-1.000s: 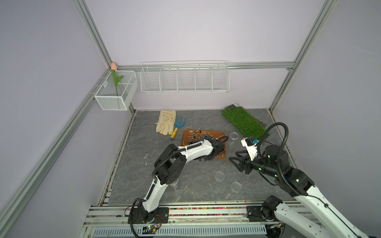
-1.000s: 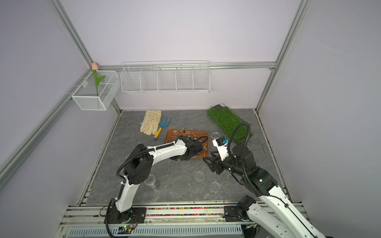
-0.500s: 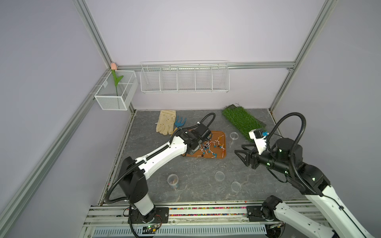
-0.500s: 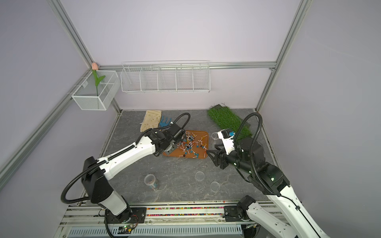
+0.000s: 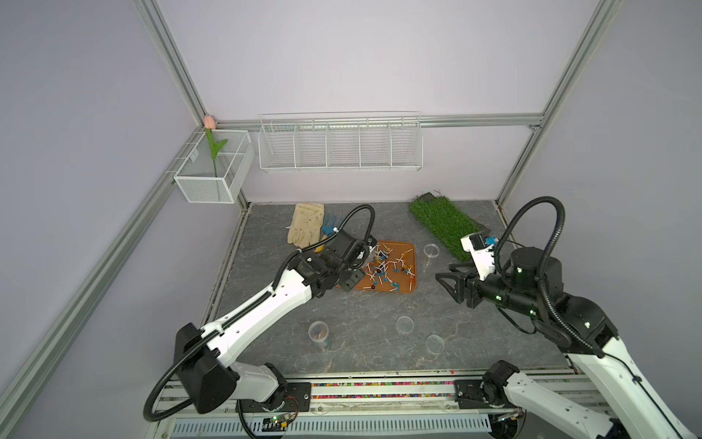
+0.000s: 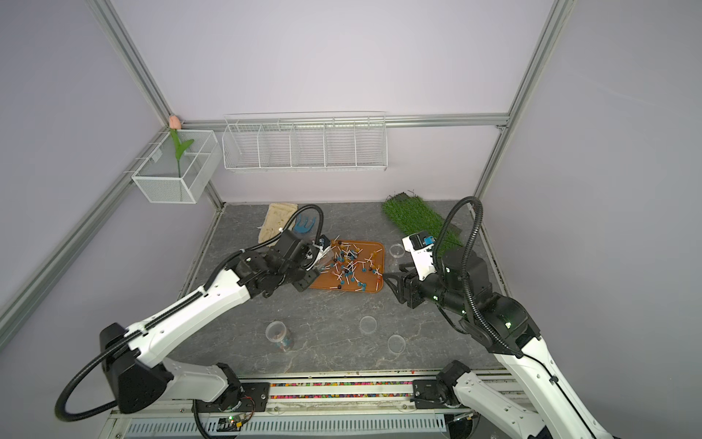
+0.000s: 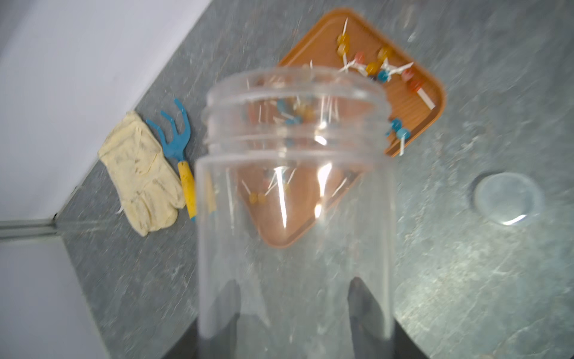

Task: Pour the candies out of the jar
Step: Place the jar at the center of the board.

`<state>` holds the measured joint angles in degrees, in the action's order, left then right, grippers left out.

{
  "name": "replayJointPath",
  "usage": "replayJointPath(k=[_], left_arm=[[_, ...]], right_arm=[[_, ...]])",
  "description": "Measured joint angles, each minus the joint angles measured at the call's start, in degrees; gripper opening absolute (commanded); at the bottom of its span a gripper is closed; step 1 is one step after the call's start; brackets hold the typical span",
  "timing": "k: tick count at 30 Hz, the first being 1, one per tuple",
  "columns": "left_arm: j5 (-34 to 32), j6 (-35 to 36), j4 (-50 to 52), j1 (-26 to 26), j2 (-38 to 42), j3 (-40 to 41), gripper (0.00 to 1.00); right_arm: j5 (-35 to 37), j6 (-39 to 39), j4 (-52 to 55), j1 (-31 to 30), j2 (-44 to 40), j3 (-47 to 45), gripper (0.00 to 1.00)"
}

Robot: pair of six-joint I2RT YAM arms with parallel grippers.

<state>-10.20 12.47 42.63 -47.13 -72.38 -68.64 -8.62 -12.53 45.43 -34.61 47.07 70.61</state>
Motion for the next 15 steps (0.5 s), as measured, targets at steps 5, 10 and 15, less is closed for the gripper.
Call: replayJointPath(k=[5, 10, 15], left_arm=[[6.29, -0.46, -12.09, -0.02, 15.67, 11.69, 0.43], [10.47, -0.63, -20.85, -0.09, 25.09, 18.82, 0.43], [11.61, 0.87, -23.28, -1.79, 26.27, 20.02, 0.44]], right_arm=[[-4.28, 0.55, 0.24, 0.39, 6.67, 7.93, 0.61], [-13.05, 2.01, 0.2, 1.07, 19.54, 17.09, 0.63], [-21.99, 2.93, 0.76, 1.14, 31.08, 22.95, 0.63]])
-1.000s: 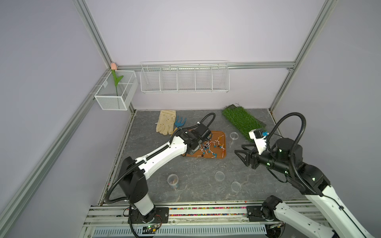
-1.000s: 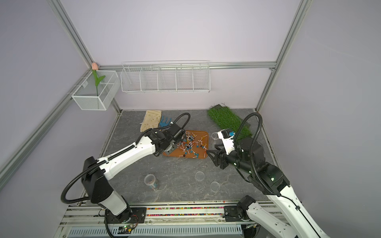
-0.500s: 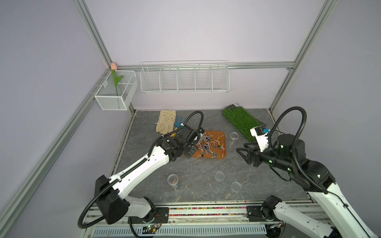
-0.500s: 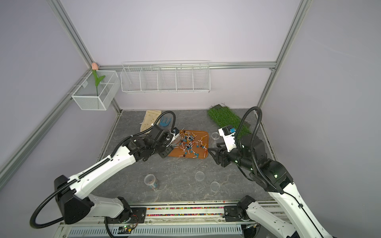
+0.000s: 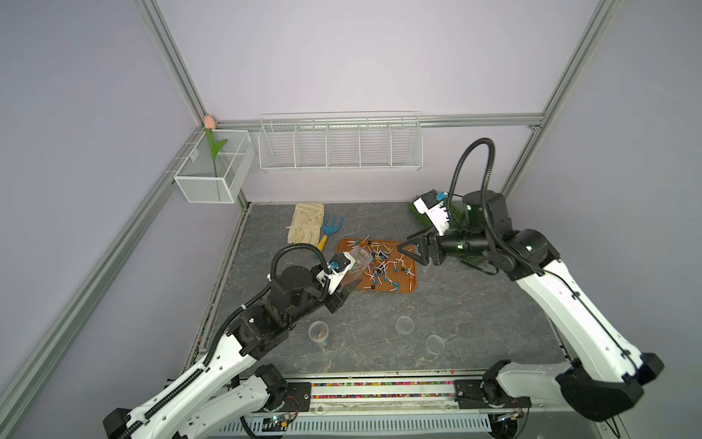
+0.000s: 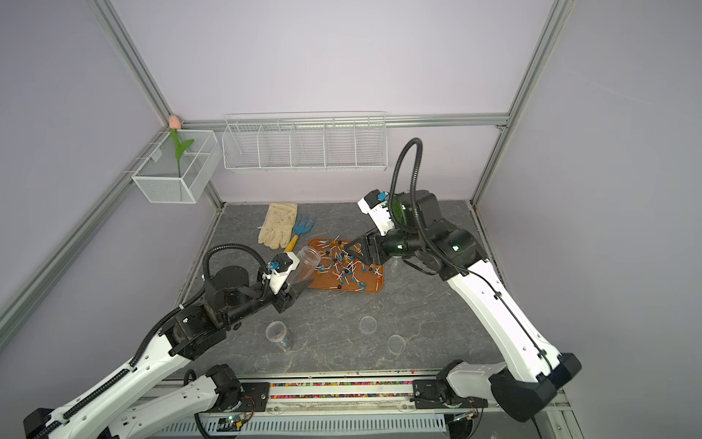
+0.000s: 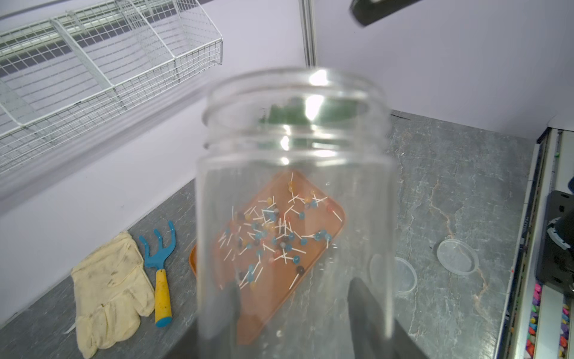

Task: Pour the candies out of the jar
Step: Place the jar at the center of the board.

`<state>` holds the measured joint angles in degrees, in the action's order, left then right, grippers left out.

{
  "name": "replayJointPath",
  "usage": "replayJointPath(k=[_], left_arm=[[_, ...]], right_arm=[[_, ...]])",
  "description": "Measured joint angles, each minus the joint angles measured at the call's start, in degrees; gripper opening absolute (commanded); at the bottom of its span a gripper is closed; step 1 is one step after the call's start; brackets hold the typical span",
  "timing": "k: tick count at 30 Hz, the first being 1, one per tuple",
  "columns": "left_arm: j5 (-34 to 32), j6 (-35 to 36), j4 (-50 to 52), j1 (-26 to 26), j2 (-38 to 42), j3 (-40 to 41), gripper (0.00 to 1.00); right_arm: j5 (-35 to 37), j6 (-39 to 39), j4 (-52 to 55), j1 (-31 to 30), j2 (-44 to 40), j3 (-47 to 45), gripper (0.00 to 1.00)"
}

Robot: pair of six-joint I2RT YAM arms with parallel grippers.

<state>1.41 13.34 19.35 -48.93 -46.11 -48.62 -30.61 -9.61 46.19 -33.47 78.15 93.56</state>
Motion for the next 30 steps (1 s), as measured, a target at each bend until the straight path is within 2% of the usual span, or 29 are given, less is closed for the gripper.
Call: replayJointPath(k=[3, 7, 17, 20, 22, 23, 26, 28, 29, 30], left_arm=[[0.22, 1.07, -1.07, -0.76, -0.33, 0.81, 0.45], [0.61, 2.27, -2.34, -0.76, -1.33, 1.7, 0.45], [1.62, 3.89, -4.7, -0.76, -2.34, 2.01, 0.45], [2.12, 4.28, -4.72, -0.92, -2.32, 2.19, 0.46], [2.45, 4.44, -5.01, -0.96, -2.27, 2.47, 0.48], [2.58, 4.5, -5.01, -0.98, -2.21, 2.62, 0.51], [2.23, 4.48, -4.96, -0.96, -2.23, 2.97, 0.73], [0.59, 3.37, -6.05, -0.94, -1.84, 3.32, 0.93], [-0.17, 2.67, -6.73, -0.94, -1.46, 3.61, 1.0], [-1.42, 1.75, -7.28, -0.96, -0.72, 4.22, 1.0]], right_arm=[[-3.15, 0.07, 1.2, -0.37, 3.54, 1.31, 0.62], [-5.31, 0.5, 2.69, -2.43, 6.29, 3.56, 0.55], [-4.98, 1.73, 4.46, -7.41, 10.45, 6.78, 0.41], [-3.98, 2.03, 4.52, -8.28, 11.37, 6.8, 0.28], [-3.1, 2.12, 4.55, -8.81, 11.56, 6.8, 0.12], [-1.99, 2.21, 4.55, -9.03, 11.61, 6.82, 0.07], [1.7, 2.97, 5.44, -9.53, 11.61, 6.93, 0.06], [5.14, 3.1, 6.14, -9.84, 11.54, 6.95, 0.07], [7.15, 3.26, 6.29, -9.86, 11.45, 6.97, 0.07], [9.79, 3.54, 6.73, -9.75, 11.3, 6.99, 0.07]])
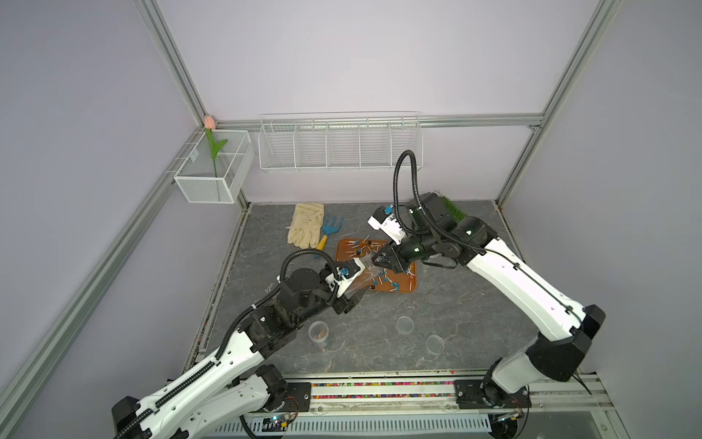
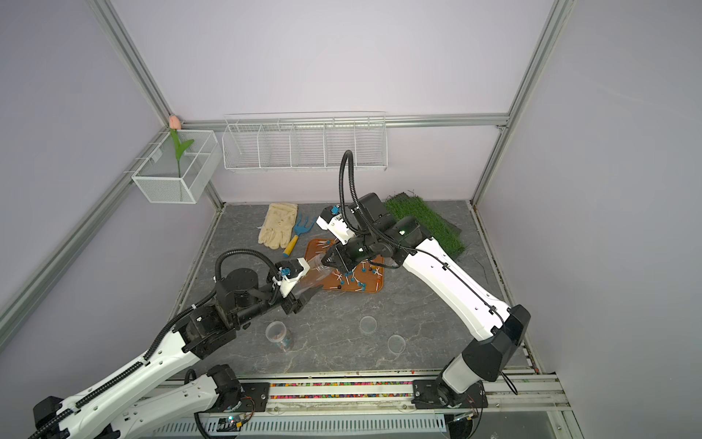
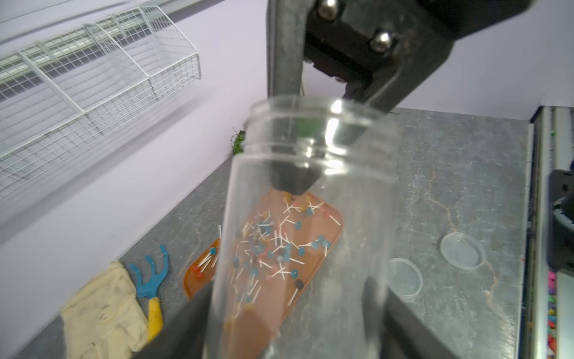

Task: Pour the candies out of the jar
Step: Place the jar at the center of the board.

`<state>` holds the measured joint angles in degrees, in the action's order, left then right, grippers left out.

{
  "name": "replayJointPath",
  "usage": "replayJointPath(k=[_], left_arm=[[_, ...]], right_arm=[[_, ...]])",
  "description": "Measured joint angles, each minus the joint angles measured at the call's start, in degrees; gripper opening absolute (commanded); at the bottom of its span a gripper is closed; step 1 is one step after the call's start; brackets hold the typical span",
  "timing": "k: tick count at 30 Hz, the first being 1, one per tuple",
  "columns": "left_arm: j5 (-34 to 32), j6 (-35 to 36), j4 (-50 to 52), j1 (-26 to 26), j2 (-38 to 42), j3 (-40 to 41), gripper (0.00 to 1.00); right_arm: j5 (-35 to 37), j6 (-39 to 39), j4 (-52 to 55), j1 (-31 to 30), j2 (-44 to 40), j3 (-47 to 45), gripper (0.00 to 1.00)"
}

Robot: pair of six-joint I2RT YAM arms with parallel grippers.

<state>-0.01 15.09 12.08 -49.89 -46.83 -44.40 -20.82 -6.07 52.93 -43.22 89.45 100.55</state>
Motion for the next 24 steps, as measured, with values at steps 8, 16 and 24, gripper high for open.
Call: replayJointPath(k=[8, 16, 24], left_arm=[[-12.02, -8.37, -2.23, 0.0, 11.04, 8.57, 1.0], [-19.1, -15.91, -0.72, 0.0, 19.34, 12.74, 1.0], [-22.32, -21.07, 1.77, 0.0, 20.83, 13.55, 0.99]], right_arm=[[20.13, 1.11, 5.05, 7.15, -7.43, -7.82, 0.08], [33.27, 1.14, 6.47, 14.99, -8.31, -23.5, 0.12], [36.28, 1.4, 2.29, 18.97, -0.48, -25.24, 0.12]])
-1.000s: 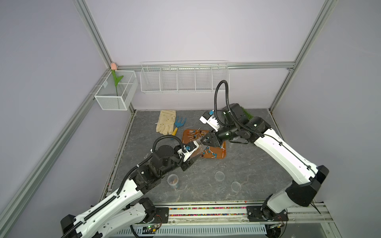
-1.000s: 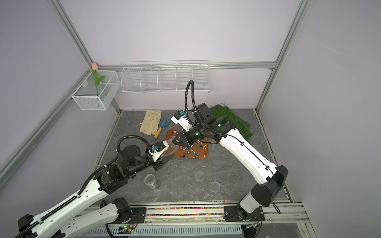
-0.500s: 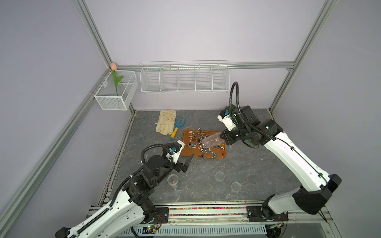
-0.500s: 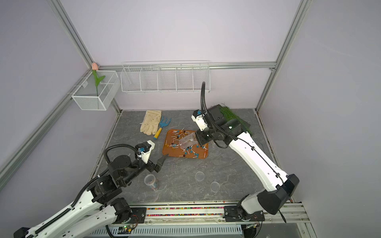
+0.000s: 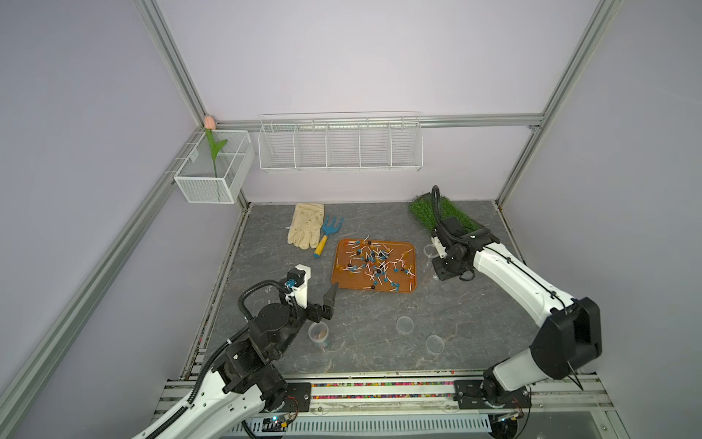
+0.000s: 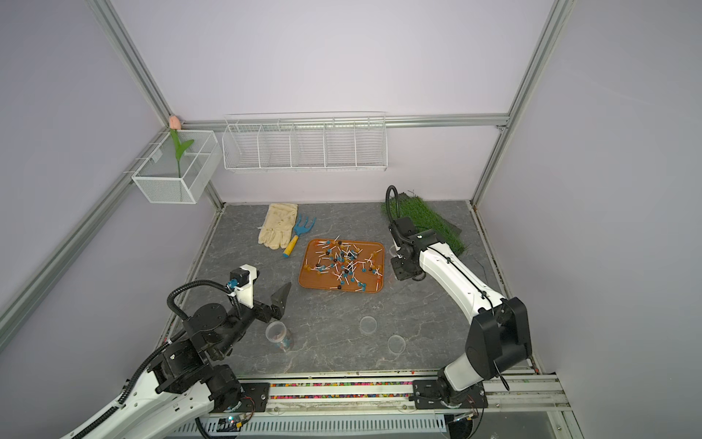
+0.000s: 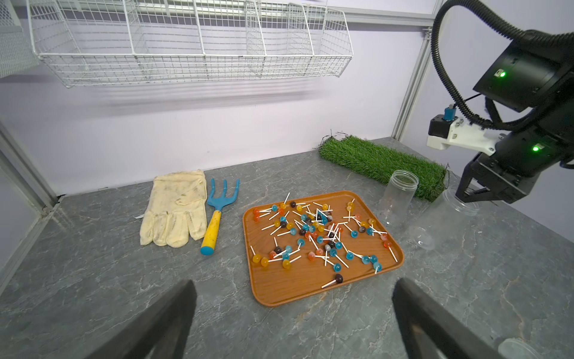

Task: Pour the candies out of the jar
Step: Place the jar at the center of the board.

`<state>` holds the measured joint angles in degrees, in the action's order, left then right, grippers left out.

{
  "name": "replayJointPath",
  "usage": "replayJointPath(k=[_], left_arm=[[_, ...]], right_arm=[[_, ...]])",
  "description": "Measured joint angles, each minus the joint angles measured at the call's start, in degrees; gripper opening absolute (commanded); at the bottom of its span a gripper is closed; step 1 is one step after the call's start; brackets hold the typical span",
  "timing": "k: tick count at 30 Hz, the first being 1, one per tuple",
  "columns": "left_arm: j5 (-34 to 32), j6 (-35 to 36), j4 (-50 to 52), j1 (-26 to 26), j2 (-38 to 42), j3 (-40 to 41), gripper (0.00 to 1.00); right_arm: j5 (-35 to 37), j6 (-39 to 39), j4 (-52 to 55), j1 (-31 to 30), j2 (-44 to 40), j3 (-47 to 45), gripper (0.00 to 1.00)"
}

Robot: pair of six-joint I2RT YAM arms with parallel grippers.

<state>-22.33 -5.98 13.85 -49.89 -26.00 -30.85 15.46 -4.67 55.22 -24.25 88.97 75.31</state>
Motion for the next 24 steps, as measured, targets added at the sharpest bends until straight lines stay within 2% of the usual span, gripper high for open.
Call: replayJointPath(k=[14, 16, 18, 24], left_arm=[[-6.86, -8.5, 3.56, 0.0, 3.3, 2.05, 1.0], [-7.67, -9.46, 3.85, 0.0, 3.98, 2.67, 1.0], [-8.13, -10.4, 4.13, 0.0, 4.31, 3.1, 1.0], [-9.66, -13.53, 4.2, 0.28, 3.78, 3.13, 1.0]], right_arm=[[1.55, 0.46, -4.28, 0.48, 6.62, 1.55, 0.24], [1.2, 0.59, -4.22, 0.92, 6.62, 2.14, 0.31], [0.98, 0.72, -4.17, 1.53, 6.62, 2.71, 0.43], [0.59, 1.57, -2.56, 2.54, 5.14, 4.31, 0.61]])
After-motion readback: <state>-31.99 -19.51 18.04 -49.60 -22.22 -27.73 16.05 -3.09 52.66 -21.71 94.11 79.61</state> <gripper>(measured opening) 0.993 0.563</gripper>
